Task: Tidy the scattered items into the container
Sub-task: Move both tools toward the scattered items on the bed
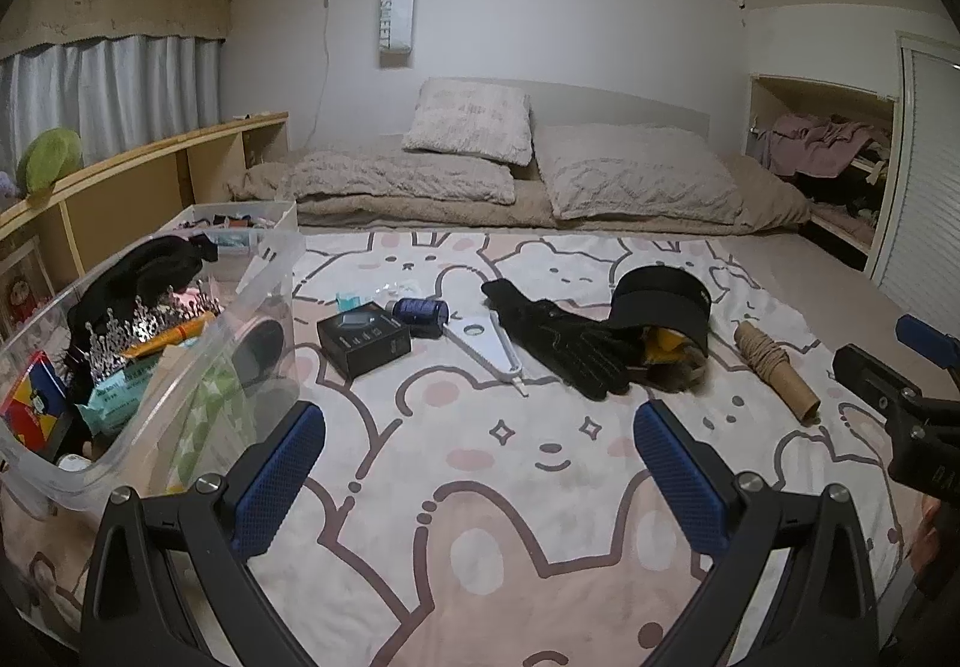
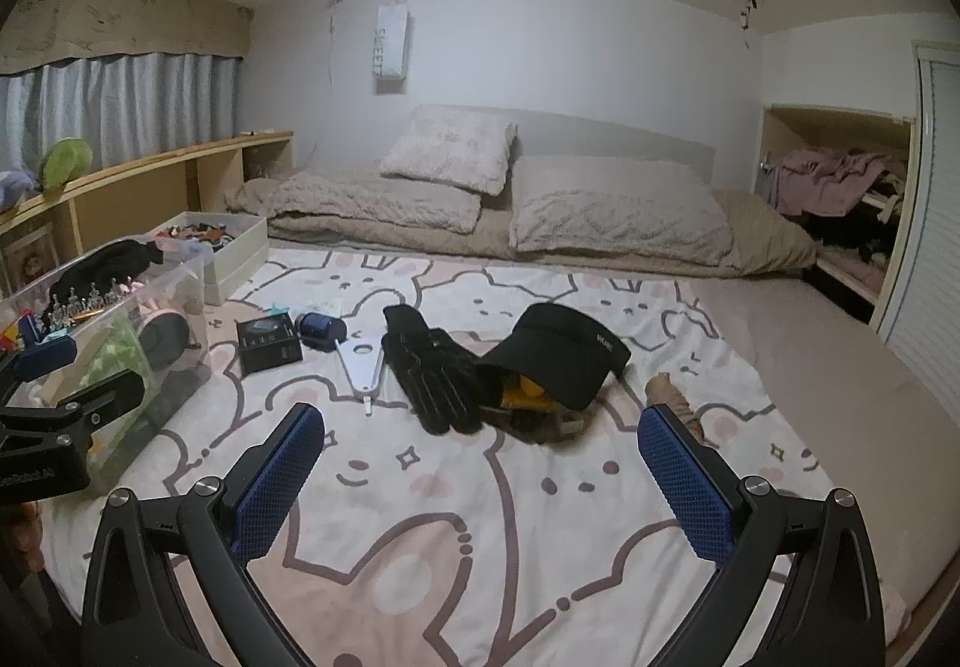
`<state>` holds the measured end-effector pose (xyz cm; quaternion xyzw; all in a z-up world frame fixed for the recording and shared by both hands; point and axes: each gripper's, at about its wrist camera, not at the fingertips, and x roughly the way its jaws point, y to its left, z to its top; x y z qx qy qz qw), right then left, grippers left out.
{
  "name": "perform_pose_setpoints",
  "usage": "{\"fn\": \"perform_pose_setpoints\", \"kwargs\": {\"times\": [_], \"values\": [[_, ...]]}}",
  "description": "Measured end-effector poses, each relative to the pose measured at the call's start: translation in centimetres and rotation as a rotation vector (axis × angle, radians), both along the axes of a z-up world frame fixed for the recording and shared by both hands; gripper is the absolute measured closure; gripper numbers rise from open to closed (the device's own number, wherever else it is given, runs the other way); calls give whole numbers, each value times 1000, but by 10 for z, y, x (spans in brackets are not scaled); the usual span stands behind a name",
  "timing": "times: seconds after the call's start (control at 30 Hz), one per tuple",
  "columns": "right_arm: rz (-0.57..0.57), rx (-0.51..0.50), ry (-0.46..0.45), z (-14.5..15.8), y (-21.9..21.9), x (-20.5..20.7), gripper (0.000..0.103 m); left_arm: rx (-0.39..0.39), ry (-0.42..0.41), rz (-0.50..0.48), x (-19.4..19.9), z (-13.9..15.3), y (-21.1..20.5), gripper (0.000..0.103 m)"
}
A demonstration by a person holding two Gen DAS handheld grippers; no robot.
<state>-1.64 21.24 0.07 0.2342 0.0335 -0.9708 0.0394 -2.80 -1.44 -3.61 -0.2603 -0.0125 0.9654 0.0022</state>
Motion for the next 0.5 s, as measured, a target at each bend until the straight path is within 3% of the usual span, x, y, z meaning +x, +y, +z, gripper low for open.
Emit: {"fn": "perform_pose_setpoints", "kwargs": {"times": [0.5], "values": [[-28, -24, -144, -44, 4, -40, 0, 12, -101, 11, -42, -38, -9, 0]]}}
